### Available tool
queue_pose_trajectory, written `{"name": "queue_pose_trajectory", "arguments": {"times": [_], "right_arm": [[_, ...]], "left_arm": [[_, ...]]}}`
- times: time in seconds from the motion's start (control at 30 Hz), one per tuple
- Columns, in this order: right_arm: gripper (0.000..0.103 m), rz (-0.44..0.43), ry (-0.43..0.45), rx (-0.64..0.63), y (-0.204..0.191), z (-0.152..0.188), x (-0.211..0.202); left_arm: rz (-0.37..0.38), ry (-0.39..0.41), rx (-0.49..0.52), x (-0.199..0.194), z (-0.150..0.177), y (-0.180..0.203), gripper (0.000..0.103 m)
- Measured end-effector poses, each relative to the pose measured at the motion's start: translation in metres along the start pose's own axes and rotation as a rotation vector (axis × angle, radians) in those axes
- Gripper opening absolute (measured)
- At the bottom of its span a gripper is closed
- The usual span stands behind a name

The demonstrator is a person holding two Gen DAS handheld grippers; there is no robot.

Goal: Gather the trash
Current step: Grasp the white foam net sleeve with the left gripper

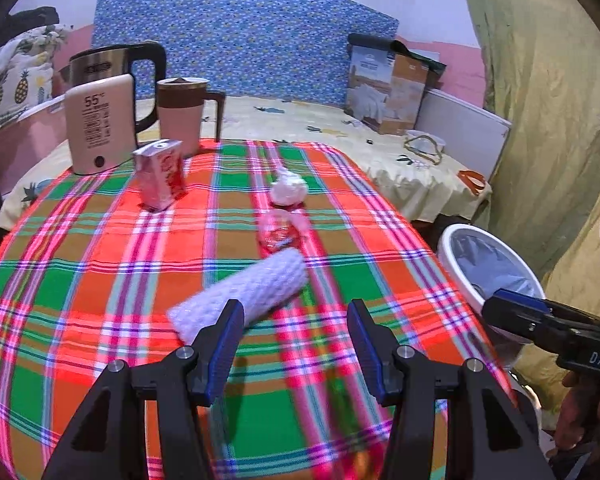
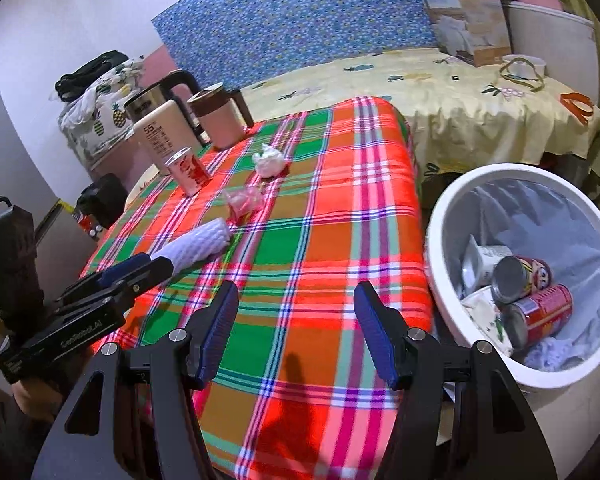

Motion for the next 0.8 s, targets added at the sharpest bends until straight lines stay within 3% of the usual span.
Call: {"name": "queue_pose_trajectory", "arguments": {"times": [0.3,0.8], "right_arm": [[0.062,-0.012,-0.018,-0.001,-0.003,-0.002,0.008],[0.062,-0.027,-0.043,-0.01,-0.009,-0.008,0.021]], "left_arm": [[-0.038,-0.006,-0.01,0.011,-0.006,-0.027,0.053],[-0.06,-0.099,0.091,0.055,-0.006,-0.035,0.054]]}}
Point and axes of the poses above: each gripper's, at about its wrist camera, not at the fingertips, and x roughly the way its jaws point, y to its right, z to its underside, the point moved 6 cm from there along x, roughly the way its jaws point, and after that the axes turned 5 degrees about -y, right-handed, at the moved point
